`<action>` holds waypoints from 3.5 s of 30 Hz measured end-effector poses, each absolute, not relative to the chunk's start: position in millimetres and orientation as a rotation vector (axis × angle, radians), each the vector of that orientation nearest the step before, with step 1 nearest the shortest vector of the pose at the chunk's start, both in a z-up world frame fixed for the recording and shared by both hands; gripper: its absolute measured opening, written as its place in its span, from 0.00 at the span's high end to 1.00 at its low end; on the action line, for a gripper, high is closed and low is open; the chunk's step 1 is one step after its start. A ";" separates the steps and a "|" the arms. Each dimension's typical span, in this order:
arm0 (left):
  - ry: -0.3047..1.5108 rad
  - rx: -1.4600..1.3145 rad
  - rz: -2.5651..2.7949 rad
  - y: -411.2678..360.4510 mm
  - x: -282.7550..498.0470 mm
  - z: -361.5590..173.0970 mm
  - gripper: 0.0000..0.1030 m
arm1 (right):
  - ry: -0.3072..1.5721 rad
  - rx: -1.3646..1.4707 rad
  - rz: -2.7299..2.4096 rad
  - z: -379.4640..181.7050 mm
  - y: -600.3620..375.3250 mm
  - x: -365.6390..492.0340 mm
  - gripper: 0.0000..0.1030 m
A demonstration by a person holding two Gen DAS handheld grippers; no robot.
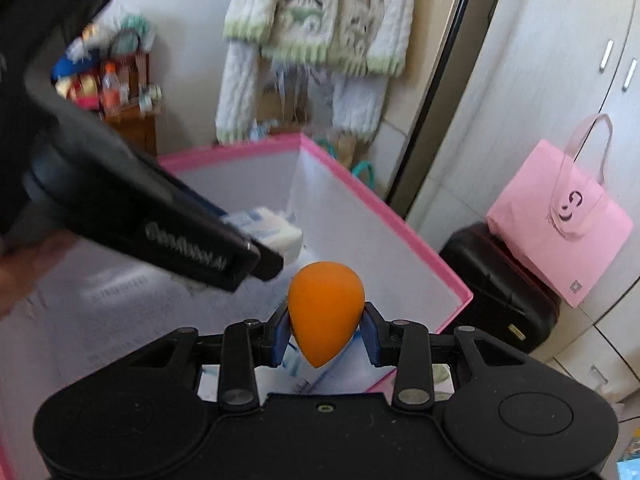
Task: Organize soft objects
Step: 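Open the left tool over the box while the right tool releases the orange sponge inside, then grasp the green sponge with the left tool while the right tool grasps the pink floral scrunchie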
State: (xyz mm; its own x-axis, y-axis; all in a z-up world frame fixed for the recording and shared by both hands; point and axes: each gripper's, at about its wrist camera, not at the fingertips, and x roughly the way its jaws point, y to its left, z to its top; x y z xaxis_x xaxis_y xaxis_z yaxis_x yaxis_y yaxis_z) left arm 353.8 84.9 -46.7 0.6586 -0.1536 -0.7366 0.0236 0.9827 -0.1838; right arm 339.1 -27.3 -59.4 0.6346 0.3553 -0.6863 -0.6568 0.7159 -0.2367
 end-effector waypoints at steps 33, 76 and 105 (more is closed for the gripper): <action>0.644 0.107 -0.466 33.0 184.1 34.9 0.36 | 0.572 -0.009 0.428 -7.0 -249.6 155.5 0.28; 0.686 0.192 -0.582 -153.1 219.0 -93.8 0.37 | 0.596 0.050 0.382 -108.7 -343.0 261.8 0.26; 0.610 0.251 -0.426 -178.4 222.1 -120.6 0.55 | 0.559 -0.174 0.266 -152.0 -322.3 302.9 0.73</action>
